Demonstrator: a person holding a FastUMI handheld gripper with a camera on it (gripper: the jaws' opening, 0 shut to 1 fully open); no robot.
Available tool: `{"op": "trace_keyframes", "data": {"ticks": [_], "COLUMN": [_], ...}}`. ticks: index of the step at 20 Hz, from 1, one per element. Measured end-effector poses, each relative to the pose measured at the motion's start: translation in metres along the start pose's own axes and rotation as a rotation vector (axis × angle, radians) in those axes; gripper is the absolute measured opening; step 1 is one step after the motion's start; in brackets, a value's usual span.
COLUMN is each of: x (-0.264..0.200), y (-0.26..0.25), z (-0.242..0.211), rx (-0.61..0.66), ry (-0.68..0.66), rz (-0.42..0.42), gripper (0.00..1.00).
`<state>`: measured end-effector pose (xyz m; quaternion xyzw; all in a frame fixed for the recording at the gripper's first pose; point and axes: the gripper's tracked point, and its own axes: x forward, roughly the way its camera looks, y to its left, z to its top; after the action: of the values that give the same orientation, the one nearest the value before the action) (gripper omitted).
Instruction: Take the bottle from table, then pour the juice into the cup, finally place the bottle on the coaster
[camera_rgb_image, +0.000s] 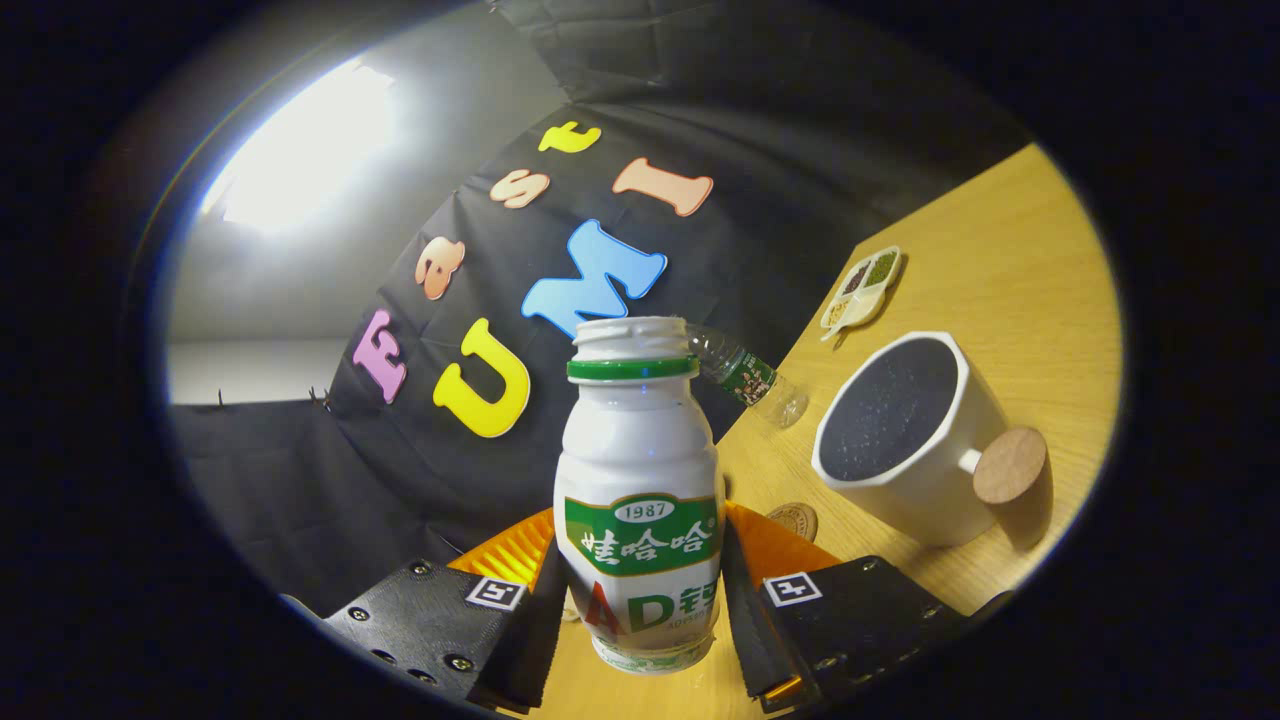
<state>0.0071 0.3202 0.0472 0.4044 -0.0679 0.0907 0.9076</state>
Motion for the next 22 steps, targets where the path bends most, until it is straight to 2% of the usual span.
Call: {"op": "trace_keyframes", "data": {"ticks": [7,13,18,22], "x": [0.011,0.039,0.066,0.087], "y": [0.010,0.029,0.047,0.041], "z": [0.002,-0.011,-0.022,-0.017], "rx": [-0.429,-0.698,-0.783,-0.828], "ry": [0.019,0.056,0.052,0.049], "rz": [-0.011,-0.042,-0.045,-0.099], "gripper": [0.71,0.71,0.71,0.71]}}
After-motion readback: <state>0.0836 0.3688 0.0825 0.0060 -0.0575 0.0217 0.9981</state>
